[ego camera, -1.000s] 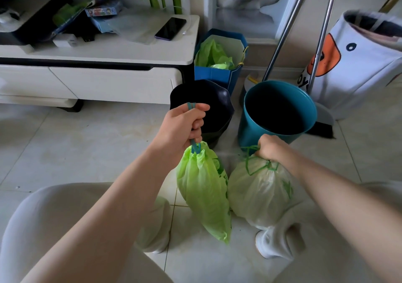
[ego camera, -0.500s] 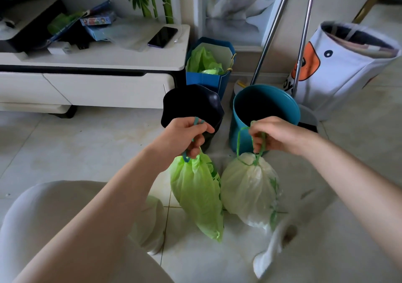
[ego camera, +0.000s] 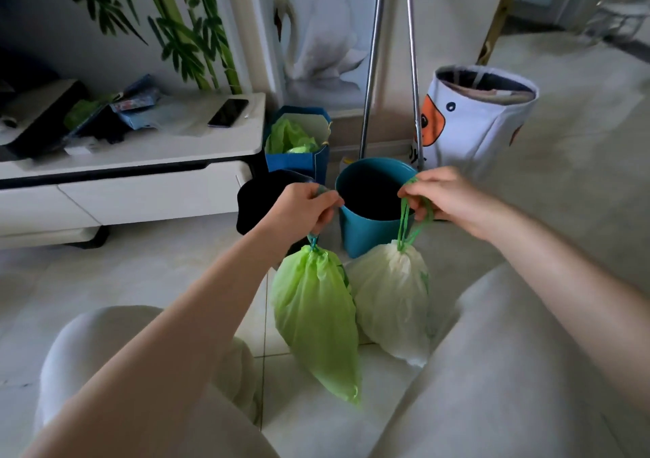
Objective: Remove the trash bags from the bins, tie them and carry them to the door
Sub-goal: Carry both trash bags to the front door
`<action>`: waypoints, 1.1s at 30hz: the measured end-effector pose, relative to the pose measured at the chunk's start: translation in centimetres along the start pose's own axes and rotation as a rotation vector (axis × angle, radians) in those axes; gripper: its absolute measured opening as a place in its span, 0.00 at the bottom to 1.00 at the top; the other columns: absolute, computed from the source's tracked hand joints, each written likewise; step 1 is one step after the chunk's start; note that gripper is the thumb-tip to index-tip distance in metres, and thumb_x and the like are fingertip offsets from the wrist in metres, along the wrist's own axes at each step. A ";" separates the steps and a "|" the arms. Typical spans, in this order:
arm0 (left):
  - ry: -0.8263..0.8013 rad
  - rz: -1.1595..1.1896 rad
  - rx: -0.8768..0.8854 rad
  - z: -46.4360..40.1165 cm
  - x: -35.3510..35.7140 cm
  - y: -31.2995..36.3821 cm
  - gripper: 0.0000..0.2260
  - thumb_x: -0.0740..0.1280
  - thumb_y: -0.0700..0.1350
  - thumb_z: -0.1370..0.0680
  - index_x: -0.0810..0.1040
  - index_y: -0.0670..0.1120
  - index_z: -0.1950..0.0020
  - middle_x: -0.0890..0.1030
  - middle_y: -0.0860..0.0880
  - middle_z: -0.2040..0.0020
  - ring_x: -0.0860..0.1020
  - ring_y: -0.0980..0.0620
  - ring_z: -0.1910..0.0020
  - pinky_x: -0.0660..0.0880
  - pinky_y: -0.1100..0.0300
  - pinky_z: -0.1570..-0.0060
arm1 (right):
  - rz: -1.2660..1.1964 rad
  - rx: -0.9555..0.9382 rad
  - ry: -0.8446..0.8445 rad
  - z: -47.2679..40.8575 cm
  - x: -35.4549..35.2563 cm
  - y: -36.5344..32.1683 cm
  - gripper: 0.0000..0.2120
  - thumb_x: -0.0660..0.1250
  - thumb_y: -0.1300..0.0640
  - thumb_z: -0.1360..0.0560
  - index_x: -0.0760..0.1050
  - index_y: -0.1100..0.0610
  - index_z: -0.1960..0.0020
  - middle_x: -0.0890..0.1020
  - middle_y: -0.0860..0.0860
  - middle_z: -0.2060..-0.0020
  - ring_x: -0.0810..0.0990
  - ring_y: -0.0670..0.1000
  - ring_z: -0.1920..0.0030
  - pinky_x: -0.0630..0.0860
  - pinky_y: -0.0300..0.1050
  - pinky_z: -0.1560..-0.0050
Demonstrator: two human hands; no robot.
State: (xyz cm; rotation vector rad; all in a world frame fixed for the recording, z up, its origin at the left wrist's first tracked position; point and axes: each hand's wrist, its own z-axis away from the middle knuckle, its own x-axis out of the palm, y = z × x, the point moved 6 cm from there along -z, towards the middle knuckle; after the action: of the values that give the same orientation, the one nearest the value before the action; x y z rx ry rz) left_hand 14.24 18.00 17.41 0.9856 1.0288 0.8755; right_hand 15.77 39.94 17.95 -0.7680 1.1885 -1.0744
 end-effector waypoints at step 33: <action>-0.436 0.236 0.120 -11.2 40.3 17.7 0.12 0.59 0.40 0.19 0.75 0.42 0.62 0.71 0.48 0.73 0.66 0.55 0.80 0.64 0.64 0.76 | 0.102 -0.093 0.764 6.1 -36.1 11.1 0.14 0.65 0.57 0.31 0.73 0.70 0.65 0.75 0.48 0.78 0.72 0.45 0.74 0.70 0.45 0.67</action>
State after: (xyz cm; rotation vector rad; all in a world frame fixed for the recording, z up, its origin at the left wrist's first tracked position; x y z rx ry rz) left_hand 12.72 63.25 20.80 1.3494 0.6056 0.7480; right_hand 23.60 77.20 21.54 -0.3504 1.9071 -1.2769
